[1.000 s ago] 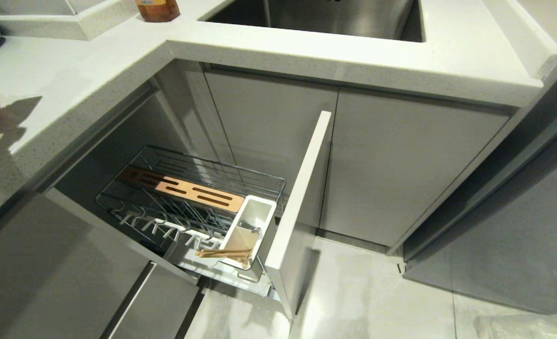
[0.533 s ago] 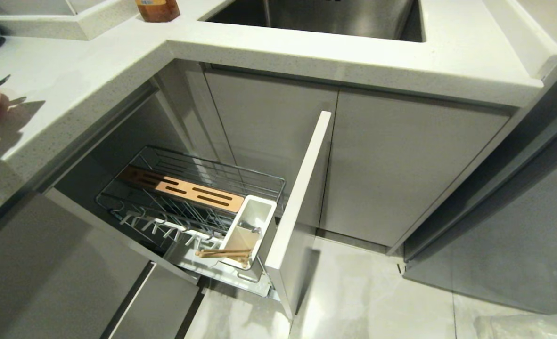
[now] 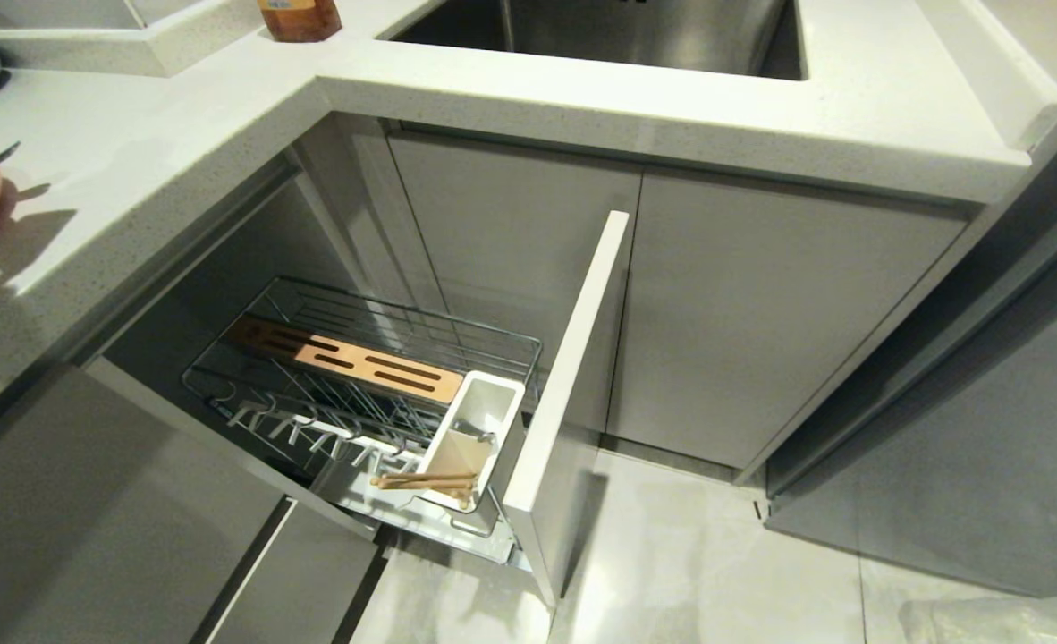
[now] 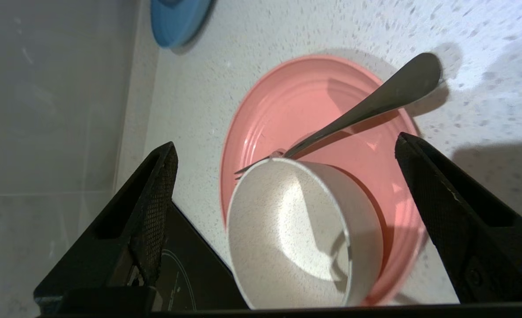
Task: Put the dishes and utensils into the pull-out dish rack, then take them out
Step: Take the fork out of the cupboard
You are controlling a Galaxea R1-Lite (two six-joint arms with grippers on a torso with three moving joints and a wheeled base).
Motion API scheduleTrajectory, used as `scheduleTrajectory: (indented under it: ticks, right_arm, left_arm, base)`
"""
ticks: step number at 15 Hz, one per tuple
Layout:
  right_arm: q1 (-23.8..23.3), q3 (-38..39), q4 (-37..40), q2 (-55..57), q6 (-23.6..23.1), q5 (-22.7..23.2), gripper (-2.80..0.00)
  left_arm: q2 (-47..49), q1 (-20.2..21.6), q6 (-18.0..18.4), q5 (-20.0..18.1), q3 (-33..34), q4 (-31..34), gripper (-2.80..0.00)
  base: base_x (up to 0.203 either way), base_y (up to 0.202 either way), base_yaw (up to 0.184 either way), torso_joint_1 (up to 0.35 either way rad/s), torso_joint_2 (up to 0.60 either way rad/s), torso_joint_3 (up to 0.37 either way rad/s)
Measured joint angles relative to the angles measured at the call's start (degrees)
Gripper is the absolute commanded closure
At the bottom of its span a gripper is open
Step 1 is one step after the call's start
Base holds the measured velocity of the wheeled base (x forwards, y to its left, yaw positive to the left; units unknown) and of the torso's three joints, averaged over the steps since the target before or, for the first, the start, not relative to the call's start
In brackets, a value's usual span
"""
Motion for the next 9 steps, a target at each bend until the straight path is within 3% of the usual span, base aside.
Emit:
scheduleTrajectory:
  ticks: [3,4,9]
  right_arm:
    - [0.0,0.0,0.0,0.0,0.0,0.0,0.00]
    - [0.0,0.0,0.0,0.0,0.0,0.0,0.00]
    - [0.0,0.0,0.0,0.0,0.0,0.0,0.00]
  left_arm:
    - [-3.0,-0.4,-0.6,-0.4,0.2,0.0,-2.80]
    - [-3.8,-0.5,-0.7,-0.4,0.3,0.0,0.00]
    - [-9.6,-0.5,-2.0,-0.6,2.9,0.0,0.00]
  base:
    - [0.000,0.000,0.000,0.000,0.00,0.000]
    - [0.000,0.000,0.000,0.000,0.00,0.000]
    - [0.000,0.000,0.000,0.000,0.00,0.000]
